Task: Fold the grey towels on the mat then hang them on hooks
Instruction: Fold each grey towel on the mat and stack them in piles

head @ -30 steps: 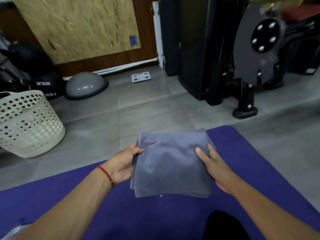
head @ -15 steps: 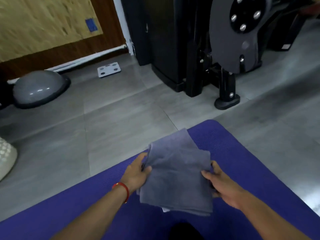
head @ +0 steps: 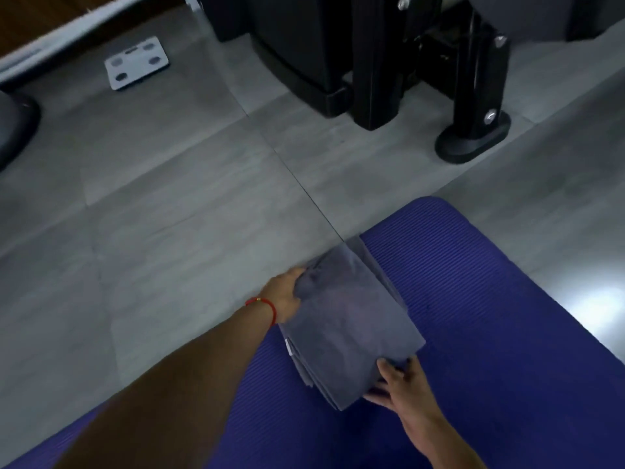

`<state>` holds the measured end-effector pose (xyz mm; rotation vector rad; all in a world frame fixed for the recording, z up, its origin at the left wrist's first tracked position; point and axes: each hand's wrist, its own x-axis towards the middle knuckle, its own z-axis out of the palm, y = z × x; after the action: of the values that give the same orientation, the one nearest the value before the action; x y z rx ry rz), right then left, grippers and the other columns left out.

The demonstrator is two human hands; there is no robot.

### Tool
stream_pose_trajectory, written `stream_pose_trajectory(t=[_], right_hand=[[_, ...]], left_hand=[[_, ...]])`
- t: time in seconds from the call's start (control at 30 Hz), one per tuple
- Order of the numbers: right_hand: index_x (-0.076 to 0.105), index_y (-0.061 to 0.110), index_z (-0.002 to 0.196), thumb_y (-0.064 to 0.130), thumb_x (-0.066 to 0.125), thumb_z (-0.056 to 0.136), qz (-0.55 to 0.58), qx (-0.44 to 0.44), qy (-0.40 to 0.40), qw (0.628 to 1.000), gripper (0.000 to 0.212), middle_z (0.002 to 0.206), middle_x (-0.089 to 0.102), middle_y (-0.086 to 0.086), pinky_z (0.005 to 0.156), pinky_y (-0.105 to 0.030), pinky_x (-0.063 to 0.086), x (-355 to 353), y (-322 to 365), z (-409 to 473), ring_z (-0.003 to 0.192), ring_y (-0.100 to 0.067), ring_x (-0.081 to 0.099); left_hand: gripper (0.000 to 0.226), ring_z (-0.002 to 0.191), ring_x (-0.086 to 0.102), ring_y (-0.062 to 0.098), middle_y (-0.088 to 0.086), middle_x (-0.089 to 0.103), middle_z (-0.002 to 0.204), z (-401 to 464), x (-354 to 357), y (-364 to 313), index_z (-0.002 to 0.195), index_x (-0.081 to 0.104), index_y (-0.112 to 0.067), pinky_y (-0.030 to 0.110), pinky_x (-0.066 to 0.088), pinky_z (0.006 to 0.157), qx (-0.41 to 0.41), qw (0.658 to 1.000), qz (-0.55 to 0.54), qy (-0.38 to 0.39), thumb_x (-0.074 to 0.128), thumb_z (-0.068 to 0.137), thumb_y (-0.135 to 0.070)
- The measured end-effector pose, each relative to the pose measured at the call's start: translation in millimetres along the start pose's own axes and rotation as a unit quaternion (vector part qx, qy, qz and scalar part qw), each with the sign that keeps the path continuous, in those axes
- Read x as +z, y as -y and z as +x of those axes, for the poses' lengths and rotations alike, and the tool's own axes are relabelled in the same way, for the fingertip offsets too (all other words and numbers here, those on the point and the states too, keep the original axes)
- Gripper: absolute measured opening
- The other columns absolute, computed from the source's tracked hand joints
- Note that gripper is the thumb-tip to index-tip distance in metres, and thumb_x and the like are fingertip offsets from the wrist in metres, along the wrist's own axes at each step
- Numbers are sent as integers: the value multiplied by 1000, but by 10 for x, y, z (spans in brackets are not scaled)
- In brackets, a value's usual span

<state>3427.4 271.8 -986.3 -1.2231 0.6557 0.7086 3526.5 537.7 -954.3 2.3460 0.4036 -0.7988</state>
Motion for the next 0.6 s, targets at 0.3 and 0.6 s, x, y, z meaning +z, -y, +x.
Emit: stream_pose_trajectory(t=[0.3,0.6], right_hand=[[49,38,136,21,63,97,-95,-131,17,987,45,111,74,1,70,-44,64,17,287,-269,100,-23,74],[47,23,138,39,42,107,-456,-207,-28,865,35,97,58,10,71,-26,43,156,1268,557,85,-12,60]], left_hand=[[57,128,53,14,-4,59,137,-380,-12,-22,142,54,-25,35,44,112,18,974,-133,-182,56,93,3],[17,87,70,12,-3,73,98,-1000,733,57,104,66,-22,31,58,66,-201,904,-333,-180,67,89,-15]])
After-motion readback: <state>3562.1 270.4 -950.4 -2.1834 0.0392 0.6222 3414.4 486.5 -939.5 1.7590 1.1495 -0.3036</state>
